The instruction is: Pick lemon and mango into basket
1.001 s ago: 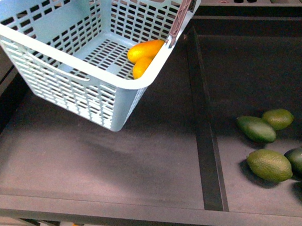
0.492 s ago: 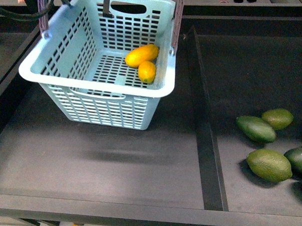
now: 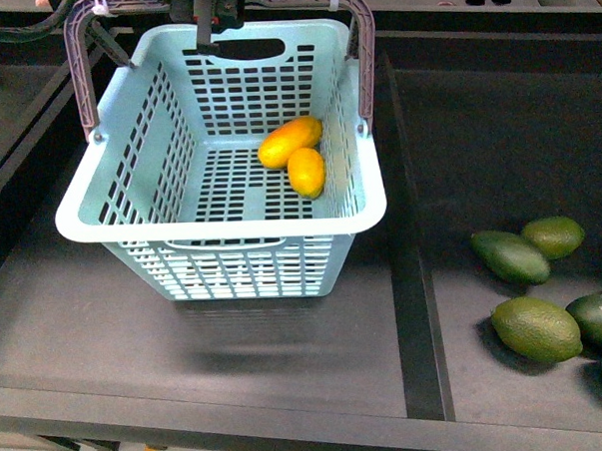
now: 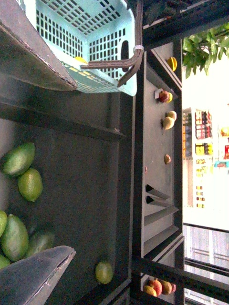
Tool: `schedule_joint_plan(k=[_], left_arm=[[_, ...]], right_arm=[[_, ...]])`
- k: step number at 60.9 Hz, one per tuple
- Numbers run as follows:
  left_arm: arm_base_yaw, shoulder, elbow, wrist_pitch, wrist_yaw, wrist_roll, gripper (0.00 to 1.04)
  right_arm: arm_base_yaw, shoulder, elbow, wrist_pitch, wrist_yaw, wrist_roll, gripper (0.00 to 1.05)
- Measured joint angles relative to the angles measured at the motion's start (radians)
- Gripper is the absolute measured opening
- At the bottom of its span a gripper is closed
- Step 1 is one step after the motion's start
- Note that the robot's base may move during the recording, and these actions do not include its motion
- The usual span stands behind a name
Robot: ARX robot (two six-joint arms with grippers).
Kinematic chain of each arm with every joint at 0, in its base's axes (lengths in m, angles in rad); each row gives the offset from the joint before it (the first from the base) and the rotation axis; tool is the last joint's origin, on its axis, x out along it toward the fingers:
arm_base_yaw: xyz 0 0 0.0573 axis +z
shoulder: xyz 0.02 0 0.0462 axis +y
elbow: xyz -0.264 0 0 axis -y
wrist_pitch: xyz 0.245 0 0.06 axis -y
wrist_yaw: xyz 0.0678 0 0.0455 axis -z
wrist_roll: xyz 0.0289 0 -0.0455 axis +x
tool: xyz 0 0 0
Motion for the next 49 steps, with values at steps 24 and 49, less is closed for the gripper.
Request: schedule_joint_plan(k=[24, 49], left_arm=[[0.011, -0.431, -0.551, 0.291, 0.0, 0.347, 0.85], [0.189, -0.936, -1.614, 1.612, 0.197, 1.757, 0.03]], right_arm=[[0.0, 0.0, 0.0, 0.0, 0.0, 0.0, 0.96], [0.0, 0.0, 0.0, 0.0, 0.001, 0.0, 0.96]])
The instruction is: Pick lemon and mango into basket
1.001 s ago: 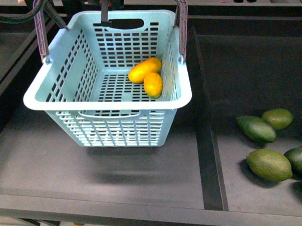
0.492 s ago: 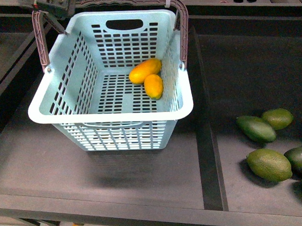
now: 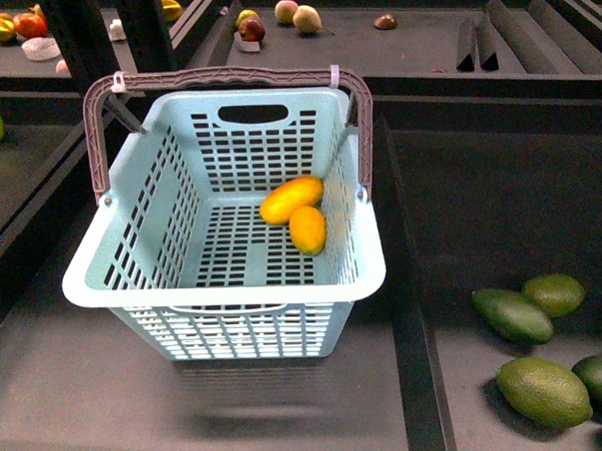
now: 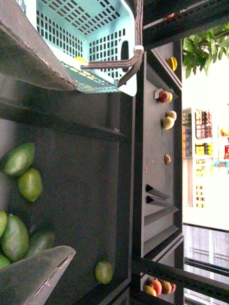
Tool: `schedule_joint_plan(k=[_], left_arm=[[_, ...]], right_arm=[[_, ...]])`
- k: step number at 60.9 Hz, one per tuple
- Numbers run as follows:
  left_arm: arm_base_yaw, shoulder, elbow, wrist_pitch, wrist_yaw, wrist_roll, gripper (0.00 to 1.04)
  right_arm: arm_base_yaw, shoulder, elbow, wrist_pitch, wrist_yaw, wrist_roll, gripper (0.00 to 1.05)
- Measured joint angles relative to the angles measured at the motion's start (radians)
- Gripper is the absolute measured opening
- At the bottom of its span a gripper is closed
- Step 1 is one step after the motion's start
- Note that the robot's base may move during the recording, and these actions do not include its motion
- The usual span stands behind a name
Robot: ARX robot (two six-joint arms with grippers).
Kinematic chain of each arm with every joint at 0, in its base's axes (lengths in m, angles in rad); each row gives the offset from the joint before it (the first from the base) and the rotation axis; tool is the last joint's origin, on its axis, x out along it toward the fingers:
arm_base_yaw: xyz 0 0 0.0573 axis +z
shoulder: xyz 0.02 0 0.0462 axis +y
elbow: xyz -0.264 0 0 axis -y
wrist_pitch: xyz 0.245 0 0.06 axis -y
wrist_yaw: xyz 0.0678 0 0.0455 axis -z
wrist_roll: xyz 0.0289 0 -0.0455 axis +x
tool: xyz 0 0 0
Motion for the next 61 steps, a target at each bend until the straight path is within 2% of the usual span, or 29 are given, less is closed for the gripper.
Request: schedule_joint_plan(k=[17, 29, 32, 35, 40, 61], left_arm=[[0.081, -0.228, -0.244, 0.016, 0.073, 0.028, 0.03], [0.12, -0.396, -0.352, -0.046, 0.113, 0.031, 0.03], [0.156, -0.438, -0.372, -0.071, 0.17, 0.032, 0.03], [0.183, -0.476, -0.391, -0.091, 0.182, 0.034, 0.03], [0.195, -0.492, -0.434, -0.05, 0.184, 0.034, 0.03], [0.196, -0.794, -0.482, -0.31, 0.189, 0.035, 0.03]], right_arm=[[0.0, 0.0, 0.0, 0.0, 0.0, 0.0, 0.96], [0.0, 0.0, 0.0, 0.0, 0.0, 0.0, 0.96], [0.0, 0.0, 0.0, 0.0, 0.0, 0.0, 0.96], [0.0, 0.0, 0.0, 0.0, 0.0, 0.0, 0.96], [0.0, 0.0, 0.0, 0.0, 0.0, 0.0, 0.96], [0.0, 0.0, 0.0, 0.0, 0.0, 0.0, 0.96]])
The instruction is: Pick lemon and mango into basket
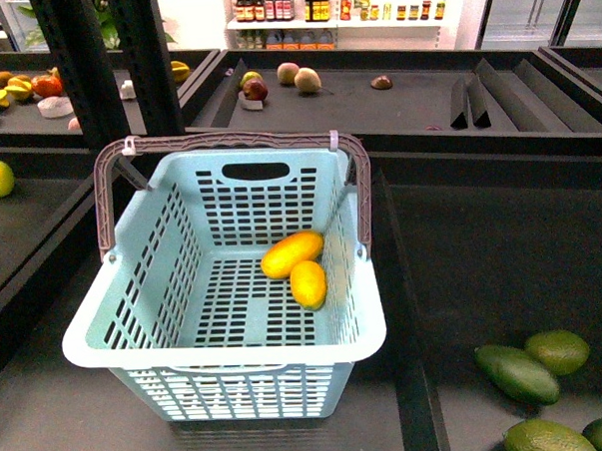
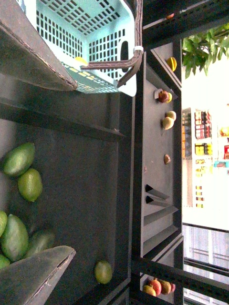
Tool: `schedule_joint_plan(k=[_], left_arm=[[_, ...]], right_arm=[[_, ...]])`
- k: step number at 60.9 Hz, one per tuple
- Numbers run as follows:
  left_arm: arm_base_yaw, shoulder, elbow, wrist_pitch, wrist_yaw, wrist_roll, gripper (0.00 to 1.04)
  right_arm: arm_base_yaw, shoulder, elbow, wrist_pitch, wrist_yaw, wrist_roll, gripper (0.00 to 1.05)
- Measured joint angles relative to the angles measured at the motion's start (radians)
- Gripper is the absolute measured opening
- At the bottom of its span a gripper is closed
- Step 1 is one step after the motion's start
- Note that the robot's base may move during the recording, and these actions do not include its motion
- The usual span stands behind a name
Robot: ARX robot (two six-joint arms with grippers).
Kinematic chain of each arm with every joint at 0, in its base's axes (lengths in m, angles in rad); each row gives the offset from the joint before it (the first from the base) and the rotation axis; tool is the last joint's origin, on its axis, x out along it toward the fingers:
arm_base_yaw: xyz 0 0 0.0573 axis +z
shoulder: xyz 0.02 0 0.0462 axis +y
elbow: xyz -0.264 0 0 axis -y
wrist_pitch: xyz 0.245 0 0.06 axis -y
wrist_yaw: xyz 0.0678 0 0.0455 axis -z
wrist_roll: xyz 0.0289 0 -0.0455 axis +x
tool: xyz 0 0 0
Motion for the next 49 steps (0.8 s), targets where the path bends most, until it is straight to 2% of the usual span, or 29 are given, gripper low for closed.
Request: schedule_joint_plan(k=[17, 49], left_arm=[[0.0, -0.225, 0.0, -0.208, 0.0, 0.0, 0.03], [0.0, -0.446, 0.0, -0.425, 0.0, 0.0, 0.03]], right_arm=[[0.0, 0.0, 0.0, 0.0, 0.0, 0.0, 0.96], [0.0, 0.0, 0.0, 0.0, 0.0, 0.0, 0.96]])
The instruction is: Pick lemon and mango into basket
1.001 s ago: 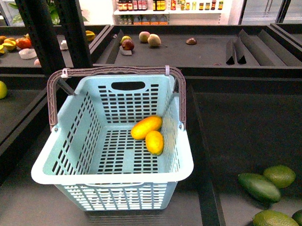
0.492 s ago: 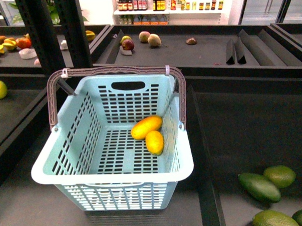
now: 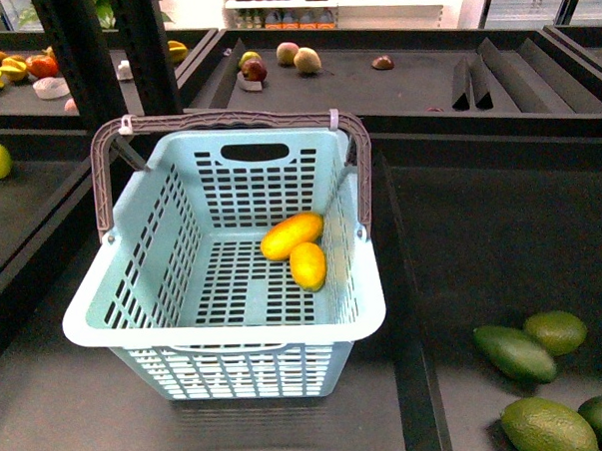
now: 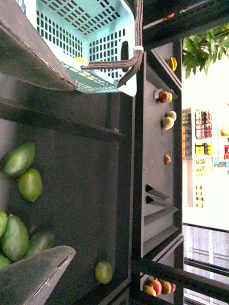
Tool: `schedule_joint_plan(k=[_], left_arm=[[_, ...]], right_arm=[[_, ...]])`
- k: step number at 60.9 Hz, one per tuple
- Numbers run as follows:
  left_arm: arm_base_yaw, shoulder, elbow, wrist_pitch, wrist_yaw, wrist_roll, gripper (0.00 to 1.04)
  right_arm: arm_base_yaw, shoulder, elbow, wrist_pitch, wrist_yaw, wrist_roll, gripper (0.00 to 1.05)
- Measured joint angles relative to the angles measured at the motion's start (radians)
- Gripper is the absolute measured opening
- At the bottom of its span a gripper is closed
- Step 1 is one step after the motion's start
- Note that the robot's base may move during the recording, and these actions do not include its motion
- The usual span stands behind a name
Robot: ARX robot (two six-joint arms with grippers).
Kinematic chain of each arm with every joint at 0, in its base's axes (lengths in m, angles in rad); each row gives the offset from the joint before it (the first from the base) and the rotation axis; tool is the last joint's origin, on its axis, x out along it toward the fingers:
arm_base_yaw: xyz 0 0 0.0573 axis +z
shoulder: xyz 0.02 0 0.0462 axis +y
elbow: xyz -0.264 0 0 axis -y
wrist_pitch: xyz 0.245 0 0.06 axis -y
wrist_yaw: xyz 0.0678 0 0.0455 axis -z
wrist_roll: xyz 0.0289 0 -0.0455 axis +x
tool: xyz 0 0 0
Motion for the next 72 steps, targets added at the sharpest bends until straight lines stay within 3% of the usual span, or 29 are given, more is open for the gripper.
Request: schedule_joint_plan(k=[6, 11, 39, 67, 72], left_arm=[[0.0, -0.026, 0.0, -0.027, 0.0, 0.0, 0.03], [0.0, -0.171, 0.0, -0.192, 0.0, 0.0, 0.03], [0.0, -0.196, 0.0, -0.202, 0.0, 0.0, 0.03], [0.0, -0.196, 0.0, -0.202, 0.0, 0.0, 0.99], [0.0, -0.196, 0.0, -0.202, 0.0, 0.002, 0.97]], right_arm=[[0.0, 0.0, 0.0, 0.0, 0.0, 0.0, 0.96], [0.0, 0.0, 0.0, 0.0, 0.0, 0.0, 0.96], [0.0, 0.0, 0.0, 0.0, 0.0, 0.0, 0.96], [0.0, 0.0, 0.0, 0.0, 0.0, 0.0, 0.96], [0.0, 0.0, 0.0, 0.0, 0.0, 0.0, 0.96]])
